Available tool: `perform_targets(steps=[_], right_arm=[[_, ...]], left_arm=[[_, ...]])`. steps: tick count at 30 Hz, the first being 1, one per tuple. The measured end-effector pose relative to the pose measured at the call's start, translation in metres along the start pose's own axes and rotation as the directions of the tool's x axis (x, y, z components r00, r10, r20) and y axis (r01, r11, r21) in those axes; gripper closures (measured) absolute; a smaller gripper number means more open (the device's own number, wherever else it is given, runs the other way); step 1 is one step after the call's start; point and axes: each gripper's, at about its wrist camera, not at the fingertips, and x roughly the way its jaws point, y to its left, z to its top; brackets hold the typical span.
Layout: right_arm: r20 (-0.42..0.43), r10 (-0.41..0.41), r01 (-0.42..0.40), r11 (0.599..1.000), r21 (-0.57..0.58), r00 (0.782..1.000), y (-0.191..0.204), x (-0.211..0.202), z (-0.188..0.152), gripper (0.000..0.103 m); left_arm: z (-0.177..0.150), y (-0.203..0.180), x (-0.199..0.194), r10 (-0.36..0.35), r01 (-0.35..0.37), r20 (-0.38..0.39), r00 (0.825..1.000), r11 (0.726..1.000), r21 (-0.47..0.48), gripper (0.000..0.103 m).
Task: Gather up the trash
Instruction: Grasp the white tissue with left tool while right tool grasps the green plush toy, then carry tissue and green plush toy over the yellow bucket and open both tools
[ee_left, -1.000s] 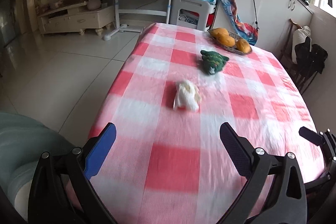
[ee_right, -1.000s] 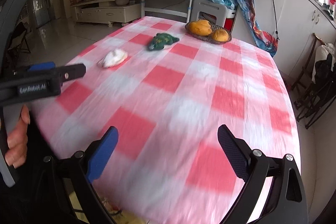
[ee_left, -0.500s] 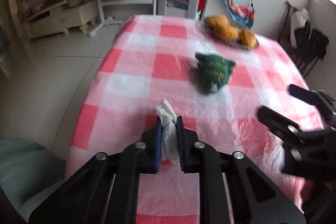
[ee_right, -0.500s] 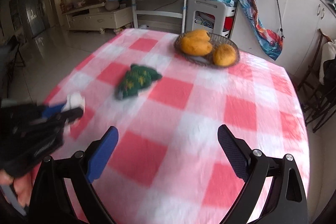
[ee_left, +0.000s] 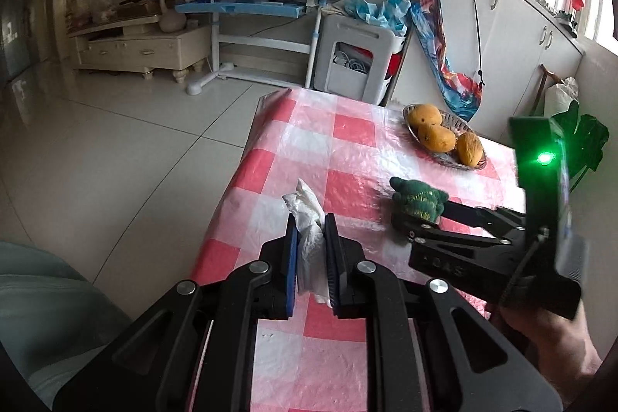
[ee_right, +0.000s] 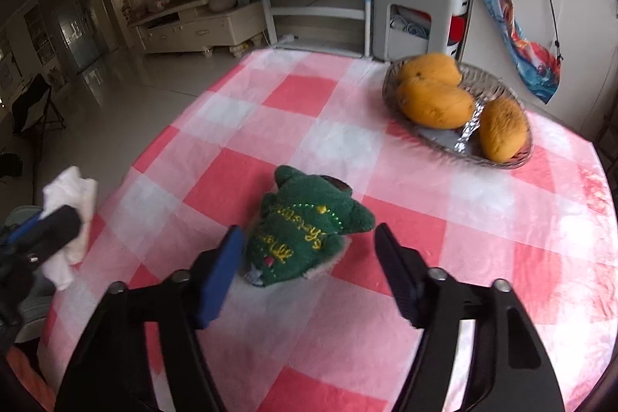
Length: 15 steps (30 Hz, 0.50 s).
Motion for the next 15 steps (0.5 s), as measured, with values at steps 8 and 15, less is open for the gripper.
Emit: perform_targets(steps=[8,15], right_arm=[[0.018,0.058,-0.057,0.998,-0.018,0.998,-0.002,-0.014,-0.005,0.068],[0.048,0.117,-0.114,0.991,-0.073,0.992,0.0,-0.065,-0.038,0.068]], left_arm=[[-0.001,0.001,-0.004,-0.015,0.015,0.011,1.0,1.0,-0.011,0.09],[-0.01,-0.004,-0.017,-0.057,0.056,0.034,0.998,0.998,0.01,0.09]])
